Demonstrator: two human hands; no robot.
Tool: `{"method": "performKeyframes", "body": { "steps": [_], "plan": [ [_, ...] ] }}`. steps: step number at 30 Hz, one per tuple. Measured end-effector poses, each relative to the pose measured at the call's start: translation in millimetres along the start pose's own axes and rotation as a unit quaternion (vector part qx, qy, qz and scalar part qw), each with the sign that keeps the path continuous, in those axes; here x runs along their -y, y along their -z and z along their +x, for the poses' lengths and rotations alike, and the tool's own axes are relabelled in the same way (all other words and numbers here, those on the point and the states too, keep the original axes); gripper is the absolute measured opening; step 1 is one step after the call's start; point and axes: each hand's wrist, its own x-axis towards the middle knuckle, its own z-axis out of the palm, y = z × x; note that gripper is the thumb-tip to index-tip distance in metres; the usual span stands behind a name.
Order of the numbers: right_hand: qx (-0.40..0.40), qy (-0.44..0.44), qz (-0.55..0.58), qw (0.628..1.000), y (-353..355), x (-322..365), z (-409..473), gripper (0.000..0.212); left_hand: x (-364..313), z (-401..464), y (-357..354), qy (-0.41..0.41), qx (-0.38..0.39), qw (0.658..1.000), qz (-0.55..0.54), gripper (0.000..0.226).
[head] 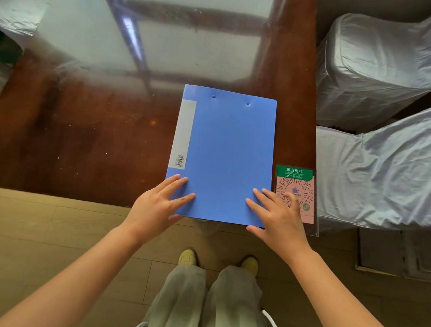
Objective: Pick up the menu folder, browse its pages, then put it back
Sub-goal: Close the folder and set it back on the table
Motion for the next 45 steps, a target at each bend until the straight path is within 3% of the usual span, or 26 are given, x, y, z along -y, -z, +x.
{"method": "performKeyframes", "body": {
  "steps": [17, 45],
  "plan": [
    [-0.022, 0.0, 0.015, 1.0, -0.2, -7.3, -4.4, 0.061, -2.6, 3.4, -5.3, -0.003, 0.005, 1.0, 0.004, 0.059],
    [0.022, 0.001, 0.009, 1.0, -1.0, -11.6, -2.2, 0.059, -2.7, 4.8, -6.0, -0.008, 0.006, 1.0, 0.015, 0.056]
  ]
}}
